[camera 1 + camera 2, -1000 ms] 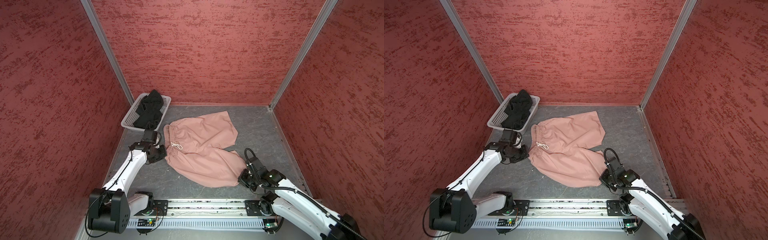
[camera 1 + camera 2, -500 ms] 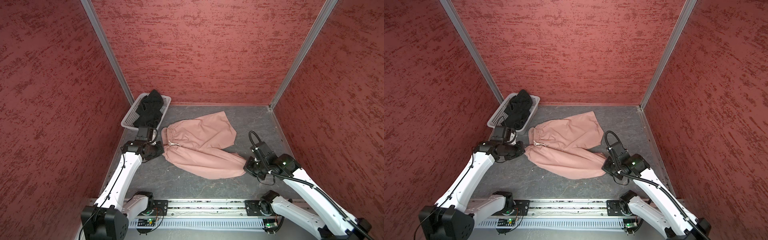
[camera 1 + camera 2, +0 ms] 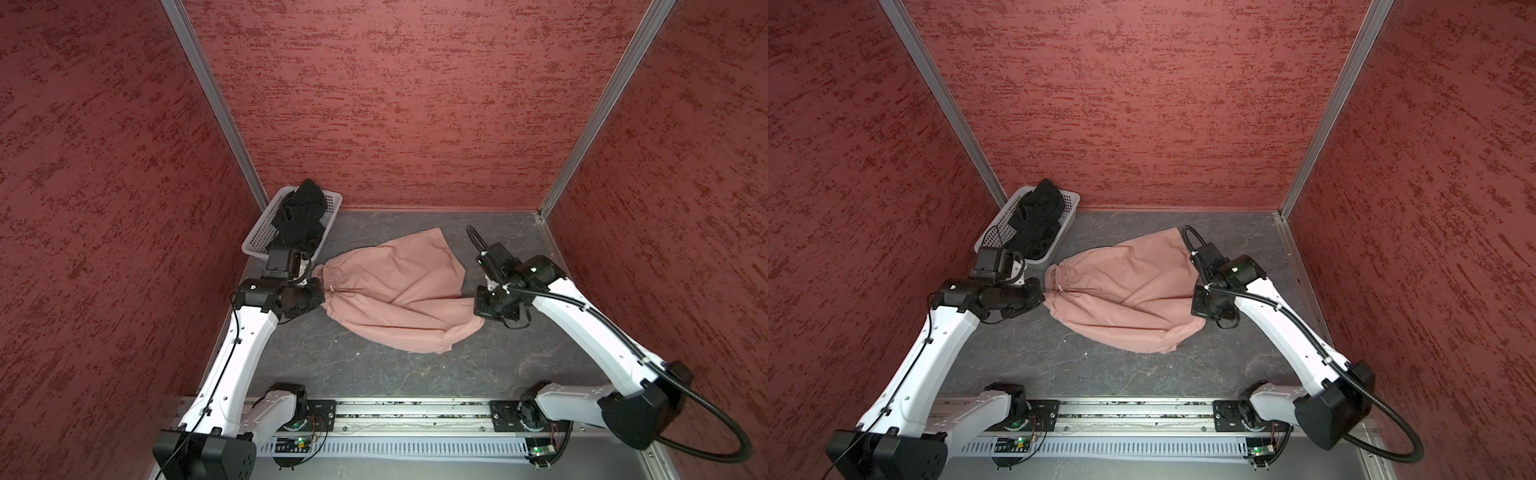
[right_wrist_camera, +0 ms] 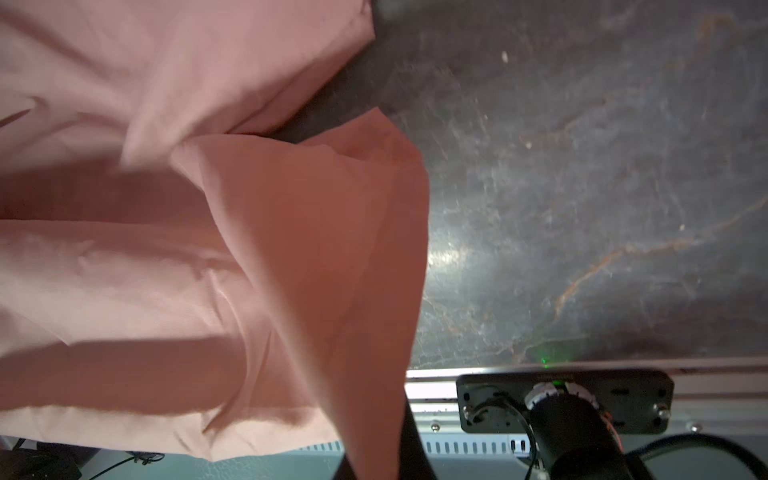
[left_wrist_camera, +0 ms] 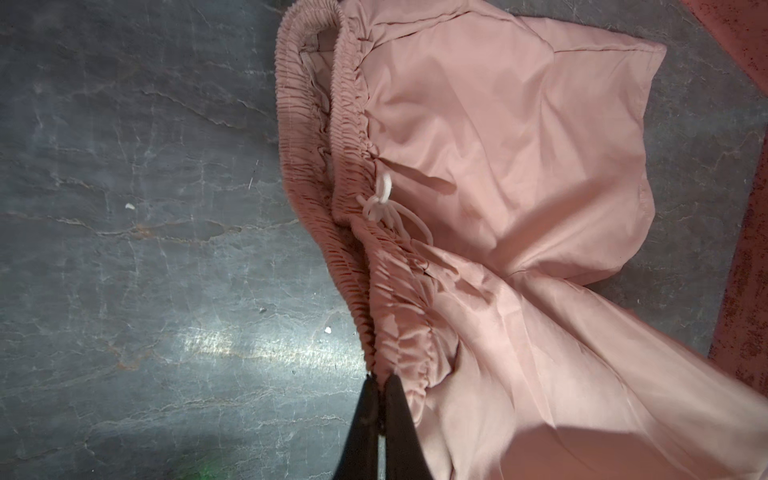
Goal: Fold and stack the shorts
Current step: 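Carry the held leg hem away from the robot toward the waistband with the right gripper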
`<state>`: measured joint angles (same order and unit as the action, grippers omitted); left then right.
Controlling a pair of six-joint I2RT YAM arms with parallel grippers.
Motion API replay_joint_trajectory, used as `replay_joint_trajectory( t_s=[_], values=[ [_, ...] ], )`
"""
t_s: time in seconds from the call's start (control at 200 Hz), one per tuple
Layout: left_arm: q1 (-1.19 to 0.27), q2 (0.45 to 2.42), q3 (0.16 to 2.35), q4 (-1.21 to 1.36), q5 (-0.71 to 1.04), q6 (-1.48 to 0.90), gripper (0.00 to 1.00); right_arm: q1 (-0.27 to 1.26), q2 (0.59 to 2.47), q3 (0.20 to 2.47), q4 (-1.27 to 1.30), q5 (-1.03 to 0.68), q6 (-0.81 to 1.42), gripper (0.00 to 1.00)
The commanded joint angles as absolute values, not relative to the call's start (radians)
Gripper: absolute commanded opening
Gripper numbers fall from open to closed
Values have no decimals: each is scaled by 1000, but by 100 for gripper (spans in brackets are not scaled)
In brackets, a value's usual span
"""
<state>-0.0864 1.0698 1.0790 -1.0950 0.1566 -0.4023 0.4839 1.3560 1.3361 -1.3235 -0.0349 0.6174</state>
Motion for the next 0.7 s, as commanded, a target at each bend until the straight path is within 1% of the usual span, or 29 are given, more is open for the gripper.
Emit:
replay_joint_trajectory(
  t_s=[0.0, 0.125, 0.286, 0.461, 0.691],
  values=[
    [-62, 1126, 1106, -1029, 123, -360, 0, 423, 1446, 1455, -1206, 7, 433, 0],
    [-41, 1215, 1153, -987, 110, -333, 0, 371, 1621, 1619, -1184, 33, 325, 0],
    [1, 1283, 1193, -970, 102, -312, 0, 322, 1797, 1826, -1188, 44, 217, 0],
    [54, 1316, 1185, -932, 107, -295, 0, 286, 1907, 1954, -1142, 22, 145, 0],
    [57, 1420, 1244, -887, 102, -280, 0, 274, 2091, 2158, -1101, -12, 87, 0]
  ],
)
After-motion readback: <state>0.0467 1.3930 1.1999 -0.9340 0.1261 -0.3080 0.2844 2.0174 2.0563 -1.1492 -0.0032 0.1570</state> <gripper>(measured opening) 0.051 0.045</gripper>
